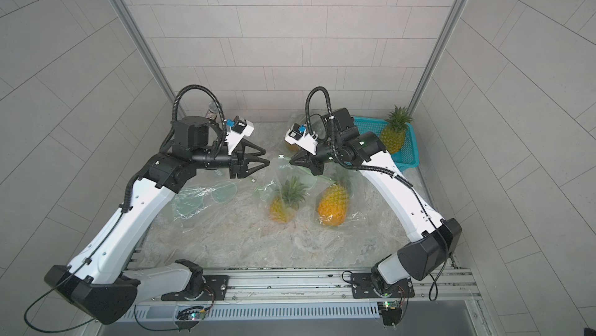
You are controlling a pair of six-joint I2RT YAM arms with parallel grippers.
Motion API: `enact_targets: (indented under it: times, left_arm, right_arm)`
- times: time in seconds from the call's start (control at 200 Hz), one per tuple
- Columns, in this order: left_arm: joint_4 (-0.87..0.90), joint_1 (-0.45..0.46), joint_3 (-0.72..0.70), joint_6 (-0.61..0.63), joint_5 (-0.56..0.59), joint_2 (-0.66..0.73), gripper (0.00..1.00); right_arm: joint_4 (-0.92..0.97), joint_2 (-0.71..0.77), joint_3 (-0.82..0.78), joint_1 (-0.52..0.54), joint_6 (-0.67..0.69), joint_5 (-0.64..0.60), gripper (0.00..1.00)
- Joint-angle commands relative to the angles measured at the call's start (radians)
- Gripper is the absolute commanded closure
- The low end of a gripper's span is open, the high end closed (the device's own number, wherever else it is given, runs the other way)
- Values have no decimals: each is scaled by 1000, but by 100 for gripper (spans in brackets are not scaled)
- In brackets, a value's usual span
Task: Open the zip-top bag and take out the pineapple
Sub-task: Adjust the zipper food storage bag at the center of the board.
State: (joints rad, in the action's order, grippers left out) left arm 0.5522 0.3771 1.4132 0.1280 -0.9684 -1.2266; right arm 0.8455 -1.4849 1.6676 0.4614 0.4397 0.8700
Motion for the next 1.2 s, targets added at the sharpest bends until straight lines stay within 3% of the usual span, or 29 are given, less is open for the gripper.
enact_targets:
  times: [0.0,0.355,0.515,0.861,1.196]
  left_arm:
    - [-55,-1,-13,36,-44,18,41]
    - [-116,0,-54,15,-51,7,51]
    - [-129,0,-63,5,-56,0,72]
    - [-132,0,-94,2,-61,2,71]
    - [-175,0,-106,-33,-72,-7,85]
  right_arm:
    - [18,-10,33,11,-6,2,100]
    - [21,-36,64,46,-18,-2,100]
    - [27,-43,75,52,-19,-6,100]
    - [31,-52,88,57,-22,-12,100]
    - [42,-54,93,67,-16,-8,100]
